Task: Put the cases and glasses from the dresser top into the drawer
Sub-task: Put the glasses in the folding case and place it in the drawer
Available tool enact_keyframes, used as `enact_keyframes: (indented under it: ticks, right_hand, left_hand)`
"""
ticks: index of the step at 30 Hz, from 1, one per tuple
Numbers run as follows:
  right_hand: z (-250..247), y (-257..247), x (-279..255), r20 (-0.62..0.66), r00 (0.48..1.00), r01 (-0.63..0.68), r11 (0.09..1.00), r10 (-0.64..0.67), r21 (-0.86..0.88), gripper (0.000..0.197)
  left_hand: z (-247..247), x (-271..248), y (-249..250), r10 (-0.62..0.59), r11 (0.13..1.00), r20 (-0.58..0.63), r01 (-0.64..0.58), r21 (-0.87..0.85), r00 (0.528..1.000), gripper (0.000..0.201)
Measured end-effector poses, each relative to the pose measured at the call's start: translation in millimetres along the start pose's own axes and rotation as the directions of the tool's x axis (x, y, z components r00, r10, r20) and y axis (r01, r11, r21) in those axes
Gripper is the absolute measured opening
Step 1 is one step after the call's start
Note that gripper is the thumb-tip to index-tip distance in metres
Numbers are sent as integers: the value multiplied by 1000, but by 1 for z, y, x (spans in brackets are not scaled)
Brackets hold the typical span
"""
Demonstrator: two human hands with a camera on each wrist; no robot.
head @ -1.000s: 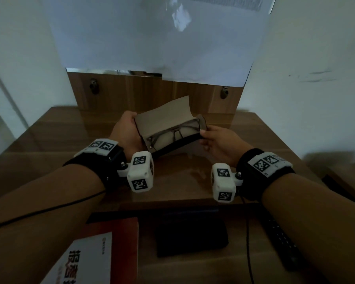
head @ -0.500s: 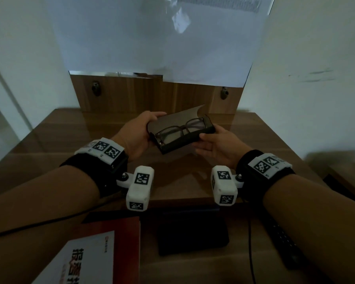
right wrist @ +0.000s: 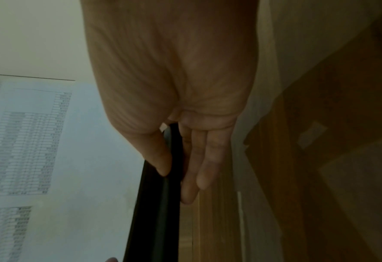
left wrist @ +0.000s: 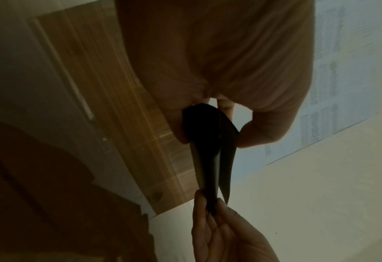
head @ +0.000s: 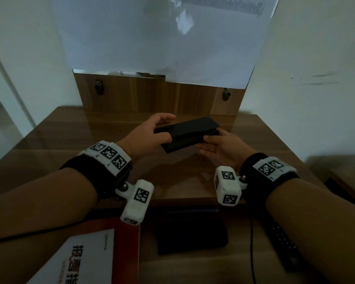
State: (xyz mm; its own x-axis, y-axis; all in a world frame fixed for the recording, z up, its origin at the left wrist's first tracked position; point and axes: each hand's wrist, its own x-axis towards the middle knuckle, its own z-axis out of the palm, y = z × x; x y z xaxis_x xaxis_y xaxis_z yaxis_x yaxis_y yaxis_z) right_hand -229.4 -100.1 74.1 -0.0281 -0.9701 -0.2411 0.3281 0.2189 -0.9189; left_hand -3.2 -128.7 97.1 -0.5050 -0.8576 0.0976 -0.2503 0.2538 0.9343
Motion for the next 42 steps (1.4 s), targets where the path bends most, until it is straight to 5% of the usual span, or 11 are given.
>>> enact_keyframes:
  ticks: [8, 17, 20, 23, 25, 31, 36, 42]
  right_hand:
    - [8, 1, -1, -38, 999, -20, 999, 21, 28, 30]
    - [8, 1, -4, -135, 991, -10, 998, 18, 60, 48]
    - [7, 2, -6, -149, 989, -4, 999, 9, 36, 45]
    - [11, 1, -10, -123, 992, -23, 1000, 22, -6, 30]
    - [14, 0, -15, -106, 994, -26, 998, 20, -60, 18]
    - [17, 1, -29, -106, 994, -49, 990, 35, -135, 23]
    - [21, -3, -46, -129, 991, -58, 987, 38, -153, 19]
    - [20, -7, -74, -133, 991, -42, 983, 18, -178, 7]
  left_hand:
    - [-2, -2, -2, 4, 997, -5, -3, 83, 1000, 52]
    - [-1, -4, -7, -37, 991, -7, 38, 131, 999, 57]
    - [2, -4, -5, -113, 991, -36, 110, -74, 993, 53]
    - [10, -1, 0, -245, 870, -106, 170, -462, 964, 40]
    - [14, -1, 3, -275, 841, -123, 177, -511, 953, 34]
    - [20, -8, 7, -350, 860, -198, 231, -454, 915, 21]
    - [20, -18, 4, -362, 898, -221, 275, -343, 905, 31]
    - [15, -44, 14, -503, 824, -121, 433, -364, 856, 26]
